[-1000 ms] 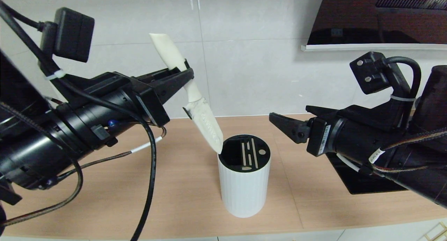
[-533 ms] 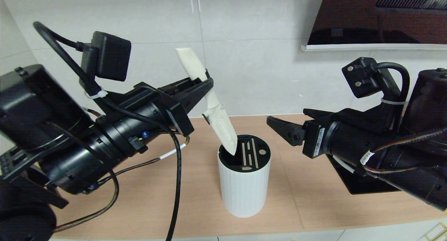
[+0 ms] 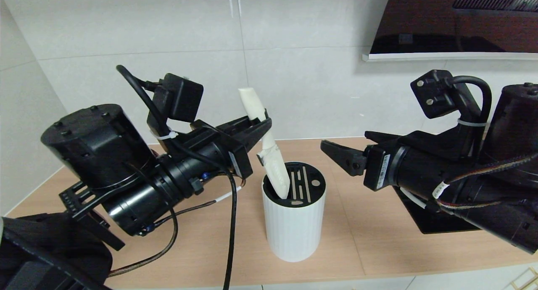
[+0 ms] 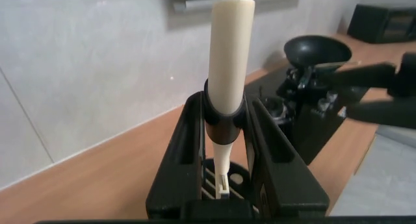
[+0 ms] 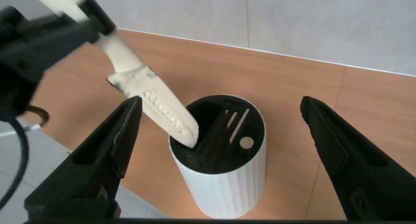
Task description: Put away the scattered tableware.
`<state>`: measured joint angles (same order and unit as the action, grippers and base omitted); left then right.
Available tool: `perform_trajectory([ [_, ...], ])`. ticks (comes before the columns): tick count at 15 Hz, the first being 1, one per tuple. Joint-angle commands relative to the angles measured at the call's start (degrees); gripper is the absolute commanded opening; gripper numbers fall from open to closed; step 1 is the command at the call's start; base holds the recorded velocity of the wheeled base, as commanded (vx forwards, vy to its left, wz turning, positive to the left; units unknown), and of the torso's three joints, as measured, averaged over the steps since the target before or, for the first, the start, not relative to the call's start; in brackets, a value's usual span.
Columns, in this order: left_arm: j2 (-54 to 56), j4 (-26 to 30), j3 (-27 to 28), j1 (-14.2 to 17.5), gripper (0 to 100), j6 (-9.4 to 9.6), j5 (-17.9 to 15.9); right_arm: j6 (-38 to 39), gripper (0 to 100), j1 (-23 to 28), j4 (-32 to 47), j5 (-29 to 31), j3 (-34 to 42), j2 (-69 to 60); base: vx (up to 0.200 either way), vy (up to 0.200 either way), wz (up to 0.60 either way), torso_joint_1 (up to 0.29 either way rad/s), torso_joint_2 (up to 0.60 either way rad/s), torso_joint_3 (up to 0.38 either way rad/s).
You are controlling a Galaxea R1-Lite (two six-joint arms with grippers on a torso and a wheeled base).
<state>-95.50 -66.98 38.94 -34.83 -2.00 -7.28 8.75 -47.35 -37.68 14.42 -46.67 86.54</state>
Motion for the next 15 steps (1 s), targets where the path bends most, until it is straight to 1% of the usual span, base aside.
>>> perform_trajectory([
  [1, -1.09, 0.00, -0.18, 0.02, 0, -0.02, -0.02, 0.04, 100, -0.02, -0.11, 0.08, -0.09, 0.03, 0.000, 0.000, 0.00, 0.000, 0.00, 0.000],
  [5, -3.73, -0.26, -0.09, 0.02, 0, -0.20, 0.07, -0.05, 100, -0.02, -0.11, 0.08, -0.09, 0.03, 0.000, 0.000, 0.00, 0.000, 0.00, 0.000],
  [7, -5.31, -2.02, -0.18, 0.02, 0, -0.20, 0.07, -0.05, 100, 0.15, -0.20, 0.08, -0.18, -0.23, 0.000, 0.000, 0.00, 0.000, 0.00, 0.000],
  [9, -8.03, -4.13, -0.18, 0.02, 0, -0.20, 1.39, -0.05, 100, 0.15, -0.20, 0.08, -0.18, -0.23, 0.000, 0.000, 0.00, 0.000, 0.00, 0.000],
  [12, -10.67, -5.97, -0.26, 0.02, 0, -0.11, 2.00, -0.32, 100, 0.15, -0.20, 0.08, -0.27, -0.06, 0.000, 0.000, 0.00, 0.000, 0.00, 0.000],
  [15, -12.52, -6.24, -1.06, -0.42, 0, -0.20, 2.09, -1.11, 100, 0.94, -0.38, 0.17, -0.18, -0.23, 0.000, 0.000, 0.00, 0.000, 0.00, 0.000],
])
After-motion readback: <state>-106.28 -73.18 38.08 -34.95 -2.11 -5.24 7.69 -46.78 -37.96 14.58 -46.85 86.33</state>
